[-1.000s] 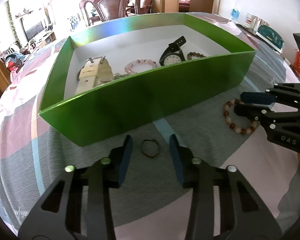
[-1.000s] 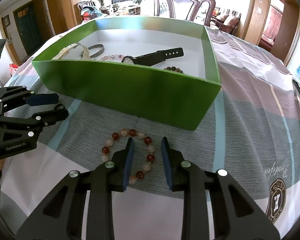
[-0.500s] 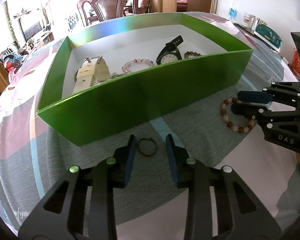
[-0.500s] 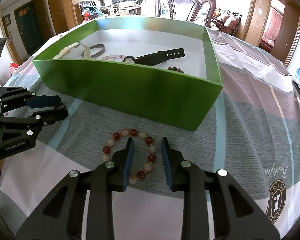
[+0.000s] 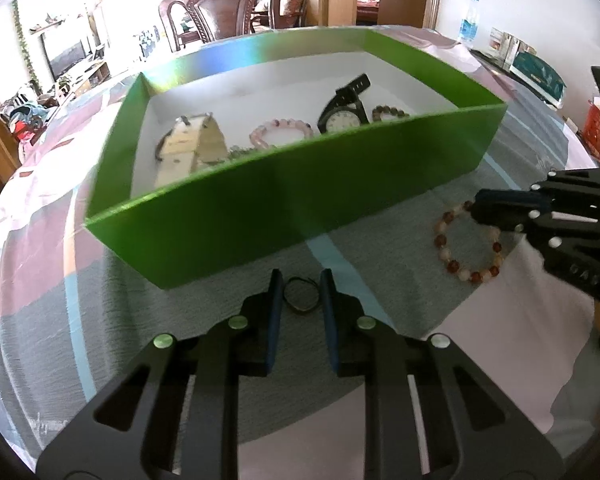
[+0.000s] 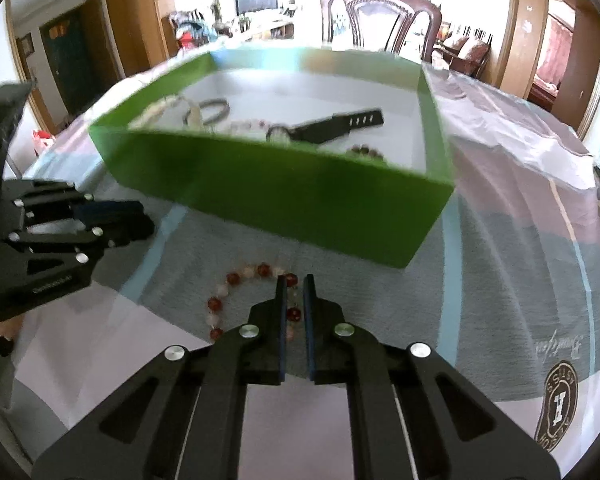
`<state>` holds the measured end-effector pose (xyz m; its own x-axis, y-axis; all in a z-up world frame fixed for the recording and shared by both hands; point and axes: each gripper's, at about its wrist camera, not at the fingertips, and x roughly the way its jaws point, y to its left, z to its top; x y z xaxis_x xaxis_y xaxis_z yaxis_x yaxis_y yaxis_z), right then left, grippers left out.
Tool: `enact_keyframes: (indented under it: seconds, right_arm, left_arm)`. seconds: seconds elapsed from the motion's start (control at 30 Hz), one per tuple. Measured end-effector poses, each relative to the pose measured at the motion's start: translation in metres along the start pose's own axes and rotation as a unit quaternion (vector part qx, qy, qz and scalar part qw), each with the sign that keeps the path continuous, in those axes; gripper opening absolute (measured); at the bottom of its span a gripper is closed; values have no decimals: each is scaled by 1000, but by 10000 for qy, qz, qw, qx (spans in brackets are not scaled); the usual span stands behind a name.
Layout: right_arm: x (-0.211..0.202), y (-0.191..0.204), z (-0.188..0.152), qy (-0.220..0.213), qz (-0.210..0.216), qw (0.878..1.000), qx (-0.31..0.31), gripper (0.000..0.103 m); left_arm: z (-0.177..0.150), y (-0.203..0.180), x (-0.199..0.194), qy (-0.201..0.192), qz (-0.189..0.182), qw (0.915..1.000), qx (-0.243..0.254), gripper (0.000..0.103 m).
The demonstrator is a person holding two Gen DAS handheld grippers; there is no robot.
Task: Organize jewelry
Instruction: 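Close the left gripper on the black ring while the right gripper holds the bracelet, then carry the ring and bracelet over the green box and open both grippers inside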
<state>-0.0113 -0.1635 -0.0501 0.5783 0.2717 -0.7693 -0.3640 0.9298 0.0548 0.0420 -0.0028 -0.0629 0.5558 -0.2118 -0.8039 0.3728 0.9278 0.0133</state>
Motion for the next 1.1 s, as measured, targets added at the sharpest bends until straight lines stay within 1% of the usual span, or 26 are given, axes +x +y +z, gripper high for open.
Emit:
enact_keyframes:
  seconds: [0.07,0.2,0.3,0.37,0.43,0.53,0.6,0.7,0.83,0.9,1.0,1.03,1.07,1.1]
  right_arm:
    - [-8,0,2,-122,16,9999,27,8]
    - [-24,5,7,-340,-55,9994,-9,8]
    - [-42,7,19,-470,118,9988,32,8]
    - [-52,9,31,-561,94,9984,-40,8]
    - [-61,10,47,-756,-56,9970,-149,8]
    - [-67,4,72,-1016,-178,9945,-178,8]
    - [-60,-2,89,-1111,-284,9933,-117,8]
    - [-32,-13,100,-900,-373,9952,25,8]
    - [15,-30,100,-371,-400,9978,372,8]
    - [27,-35,96,-231,-406,9978,467,8]
    - [31,-37,93,-215,-410,9977,495,8]
    - [29,-37,92,-241,-434,9976,485,8]
    - [26,-37,93,-291,-471,9972,494,11]
    - [20,-38,92,-334,-473,9969,529,16]
  left_arm:
    - [2,1,-8,-95,19,9999,-26,19]
    - [9,-2,-37,-406,14,9992,-18,19]
    - [21,-3,-62,-640,-31,9979,1,19]
    - [34,-3,-76,-802,8,9968,58,19]
    - [49,-3,-85,-922,132,9956,122,19]
    - [71,-2,-89,-1070,306,9937,139,19]
    - [86,4,-82,-1047,317,9940,41,19]
    - [99,14,-59,-865,275,9957,-171,19]
    - [103,25,-21,-536,188,9976,-406,19]
    - [102,28,-5,-402,138,9980,-468,19]
    - [102,28,7,-290,112,9983,-491,19]
    - [102,28,8,-291,81,9982,-513,21]
    - [102,29,8,-285,46,9981,-543,30]
    - [101,30,6,-278,-29,9979,-591,36]
